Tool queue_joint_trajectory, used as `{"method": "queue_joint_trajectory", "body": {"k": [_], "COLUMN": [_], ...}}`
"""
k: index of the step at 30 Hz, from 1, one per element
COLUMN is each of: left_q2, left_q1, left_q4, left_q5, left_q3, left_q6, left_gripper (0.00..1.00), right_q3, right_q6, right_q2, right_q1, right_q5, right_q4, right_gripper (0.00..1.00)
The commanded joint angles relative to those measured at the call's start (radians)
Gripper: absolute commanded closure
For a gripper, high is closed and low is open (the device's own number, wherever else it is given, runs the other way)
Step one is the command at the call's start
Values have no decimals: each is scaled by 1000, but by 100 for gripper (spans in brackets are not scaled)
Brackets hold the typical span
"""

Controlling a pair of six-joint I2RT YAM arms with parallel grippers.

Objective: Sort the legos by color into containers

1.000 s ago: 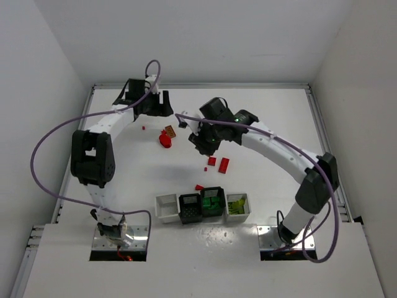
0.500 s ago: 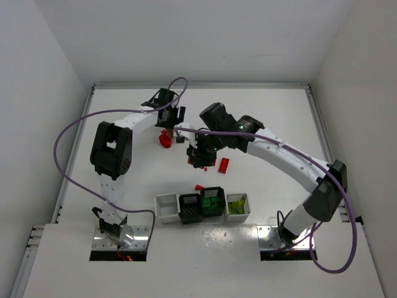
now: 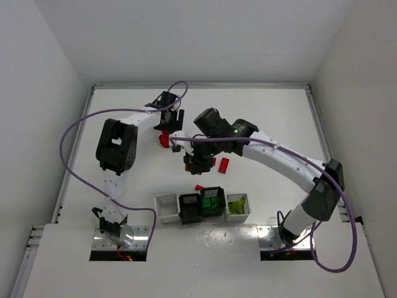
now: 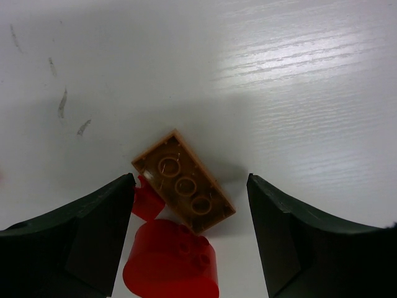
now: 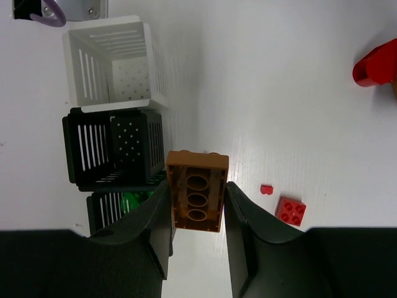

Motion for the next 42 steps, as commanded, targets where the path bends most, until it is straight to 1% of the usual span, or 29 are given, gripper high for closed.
{"method": "queue_joint_trajectory", "body": {"k": [1, 6, 10, 13, 15, 18, 22, 26, 28, 29, 32, 33, 35, 36, 39, 42], "left_q2": [30, 40, -8, -31, -40, -8, 69, 115, 124, 124, 115, 115, 83, 70, 37, 36], "left_q1": [-3, -3, -3, -3, -13, -13, -13, -13, -13, -13, -13, -13, -13, -13, -4, -3], "left_q4": [9, 9, 18, 41, 51, 61, 61, 41, 41, 41, 41, 41, 41, 51, 73, 73], "left_q5": [23, 23, 52, 62, 62, 40, 30, 66, 66, 66, 85, 85, 111, 111, 132, 132], "left_q3": [32, 32, -66, -122, -157, -128, -41, 30, 30, 39, 39, 29, 15, 0, -24, -33], "left_q6": [-2, -2, 7, 7, 7, 18, 29, 38, 38, 38, 38, 47, 47, 56, 56, 65], "left_gripper": [21, 21, 21, 24, 24, 24, 28, 41, 45, 51, 60, 65, 70, 74, 79, 79], "right_q3": [-19, -28, -38, -38, -38, -38, -16, -25, -35, -35, -44, -44, -44, -44, -44, -44], "right_q6": [-17, -26, -26, -26, -26, -26, -37, -74, -88, -103, -144, -158, -158, -158, -158, -167], "right_q2": [-1, -1, -1, -1, -1, 8, 17, 17, 17, 17, 28, 28, 28, 28, 28, 28], "right_q1": [14, 14, 14, 14, 14, 14, 23, 23, 32, 43, 52, 52, 62, 71, 80, 91], "right_q5": [-21, -11, -1, -1, -11, -21, -31, -42, -42, -53, -53, -53, -53, -53, -53, -44], "right_q4": [19, 19, 28, 38, 38, 38, 16, 7, -4, -14, -43, -44, -54, -54, -54, -54], "right_gripper": [100, 100, 100, 100, 100, 100, 100, 100, 100, 100, 100, 100, 100, 100, 100, 100]}}
